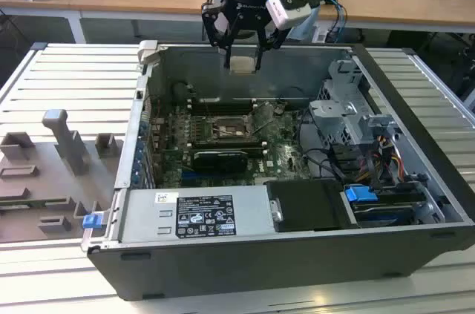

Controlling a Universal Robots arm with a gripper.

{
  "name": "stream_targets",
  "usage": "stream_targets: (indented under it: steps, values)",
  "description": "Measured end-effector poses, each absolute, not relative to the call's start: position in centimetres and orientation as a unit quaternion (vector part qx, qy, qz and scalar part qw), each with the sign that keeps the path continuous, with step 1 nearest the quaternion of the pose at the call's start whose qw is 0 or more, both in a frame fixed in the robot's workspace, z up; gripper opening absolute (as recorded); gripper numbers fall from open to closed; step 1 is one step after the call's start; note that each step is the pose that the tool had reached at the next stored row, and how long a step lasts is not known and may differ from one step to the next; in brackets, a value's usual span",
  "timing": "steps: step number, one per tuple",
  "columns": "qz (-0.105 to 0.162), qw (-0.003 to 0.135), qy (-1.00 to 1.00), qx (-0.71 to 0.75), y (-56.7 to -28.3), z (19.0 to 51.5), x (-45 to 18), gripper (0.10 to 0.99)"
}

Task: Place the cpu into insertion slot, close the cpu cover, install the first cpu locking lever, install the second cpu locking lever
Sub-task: 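Place the cpu into insertion slot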

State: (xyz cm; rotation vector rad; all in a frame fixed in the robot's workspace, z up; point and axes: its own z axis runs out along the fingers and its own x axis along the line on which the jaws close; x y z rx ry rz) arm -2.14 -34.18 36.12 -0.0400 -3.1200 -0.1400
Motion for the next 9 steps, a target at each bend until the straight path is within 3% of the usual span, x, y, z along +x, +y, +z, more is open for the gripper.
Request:
stream_targets:
  steps: [9]
  values:
    - [-0.045, 0.009, -0.999, -0.023, -34.18, 36.12, -2.22, 0.541]
